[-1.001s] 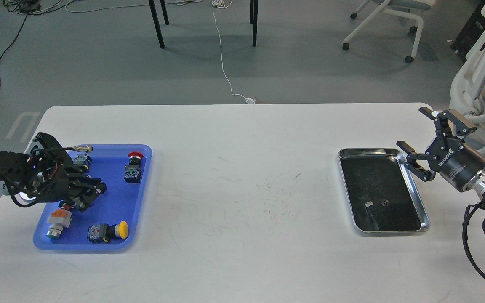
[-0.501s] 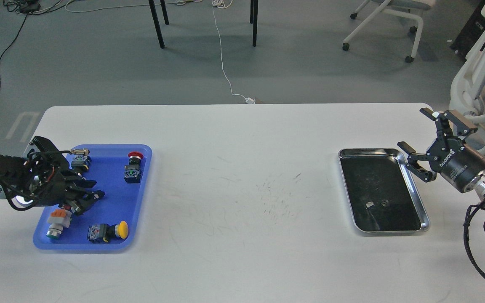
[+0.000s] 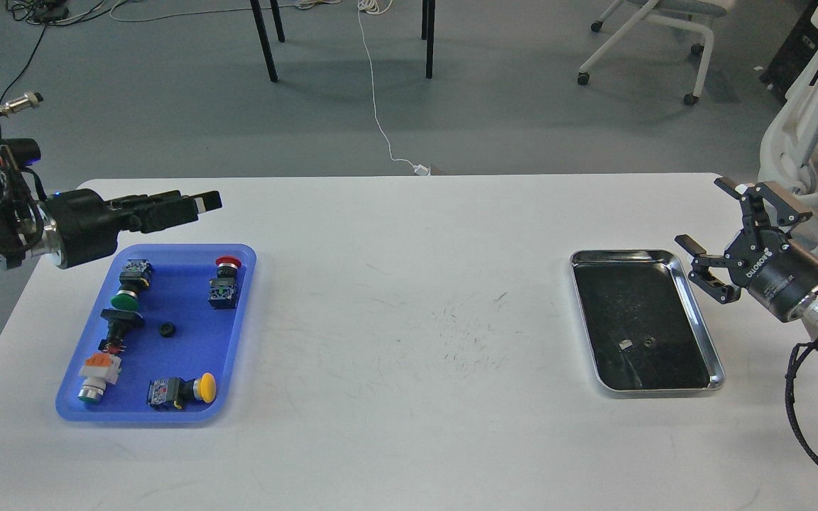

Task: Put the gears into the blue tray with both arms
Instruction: 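Lift the left gripper away and reach the right gripper to the metal tray, then grasp another small black part in the metal tray with the right gripper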

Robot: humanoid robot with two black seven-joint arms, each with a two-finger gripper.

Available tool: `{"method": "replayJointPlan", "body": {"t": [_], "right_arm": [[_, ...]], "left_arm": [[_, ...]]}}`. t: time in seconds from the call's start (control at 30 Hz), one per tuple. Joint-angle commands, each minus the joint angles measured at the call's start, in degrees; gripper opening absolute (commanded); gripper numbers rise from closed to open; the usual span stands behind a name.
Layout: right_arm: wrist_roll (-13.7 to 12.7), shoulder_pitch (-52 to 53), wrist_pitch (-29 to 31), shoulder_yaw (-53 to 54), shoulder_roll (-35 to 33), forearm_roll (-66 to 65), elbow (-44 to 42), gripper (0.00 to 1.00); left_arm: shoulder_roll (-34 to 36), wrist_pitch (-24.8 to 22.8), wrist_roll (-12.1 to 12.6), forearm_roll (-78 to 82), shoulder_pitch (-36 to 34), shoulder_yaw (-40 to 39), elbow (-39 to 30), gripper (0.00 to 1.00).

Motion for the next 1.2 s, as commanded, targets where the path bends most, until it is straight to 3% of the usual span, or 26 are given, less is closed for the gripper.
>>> {"method": "replayJointPlan", "body": {"t": [0.0, 0.1, 0.2, 0.37, 0.43, 0.7, 0.83, 1.03, 1.17], "right_arm": [[0.0, -0.2, 0.0, -0.1, 0.5, 0.0, 0.1, 0.97], [0.0, -0.2, 0.0, -0.2, 0.8, 0.0, 0.3, 0.97], [0.0, -0.2, 0.0, -0.5, 0.6, 0.0, 0.3, 0.97], [0.0, 0.8, 0.0, -1.6, -1.5, -4.0, 0.4, 0.97], [0.0, 1.6, 0.0, -1.4, -5.0, -10.7, 0.9, 0.98], [0.0, 12.1, 0.0, -1.8, -13.0, -55.1, 7.7, 0.98], [0.0, 15.3, 0.0, -3.9, -13.3, -72.7, 11.3, 0.98], [0.0, 24.3, 0.0, -17.9, -12.7, -92.5, 12.1, 0.98], [0.0, 26.8, 0.0, -22.6, -8.0, -94.5, 11.4, 0.98]], "left_arm": [[-2.6, -2.4, 0.0, -28.1, 1.9, -0.3, -0.8, 0.98], [-6.8, -3.5, 0.0, -37.4, 5.0, -4.0, -0.3, 0.98], [-11.1, -4.1, 0.0, -38.3, 11.3, -13.0, 1.2, 0.98], [-18.0, -9.5, 0.0, -40.1, 21.1, -28.6, 4.3, 0.98], [-19.7, -10.7, 2.4, -40.1, 23.9, -32.3, 4.6, 0.98], [-21.1, -11.0, 3.0, -39.9, 24.8, -33.2, 4.4, 0.98], [-21.1, -11.0, 3.0, -39.8, 24.8, -32.9, 4.1, 0.98], [-21.1, -11.1, 3.0, -39.3, 24.8, -32.8, 3.9, 0.98], [-21.6, -11.1, 3.1, -39.3, 24.7, -32.8, 3.9, 0.98]]}}
